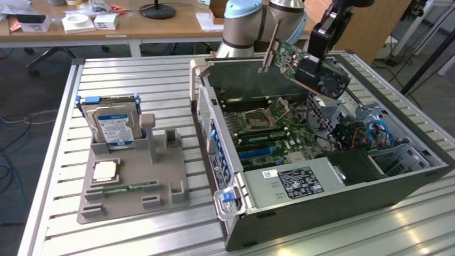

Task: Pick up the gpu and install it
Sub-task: 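Insert the gpu into the slot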

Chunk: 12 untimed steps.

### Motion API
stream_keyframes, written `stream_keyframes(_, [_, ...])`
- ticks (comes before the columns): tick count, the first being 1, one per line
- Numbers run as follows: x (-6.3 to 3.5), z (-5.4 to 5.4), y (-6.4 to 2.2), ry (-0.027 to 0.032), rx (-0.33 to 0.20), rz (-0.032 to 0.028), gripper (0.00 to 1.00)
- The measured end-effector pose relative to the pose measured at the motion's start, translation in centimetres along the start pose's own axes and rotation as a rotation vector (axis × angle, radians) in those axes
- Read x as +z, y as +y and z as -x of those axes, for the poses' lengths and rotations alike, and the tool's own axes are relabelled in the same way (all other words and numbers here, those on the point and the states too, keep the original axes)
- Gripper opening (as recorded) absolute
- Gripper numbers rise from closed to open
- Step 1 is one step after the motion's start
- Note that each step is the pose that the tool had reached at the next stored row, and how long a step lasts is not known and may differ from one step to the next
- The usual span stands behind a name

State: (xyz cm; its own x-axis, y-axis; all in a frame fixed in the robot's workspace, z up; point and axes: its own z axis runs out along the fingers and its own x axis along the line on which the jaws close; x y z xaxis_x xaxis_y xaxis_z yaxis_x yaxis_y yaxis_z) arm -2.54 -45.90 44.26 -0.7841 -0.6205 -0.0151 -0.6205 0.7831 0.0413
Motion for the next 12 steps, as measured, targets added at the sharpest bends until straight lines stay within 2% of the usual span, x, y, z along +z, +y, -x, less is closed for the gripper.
stream_keyframes(12, [0.27, -0.01, -0.01, 0.009, -0.218, 0.0034, 0.26])
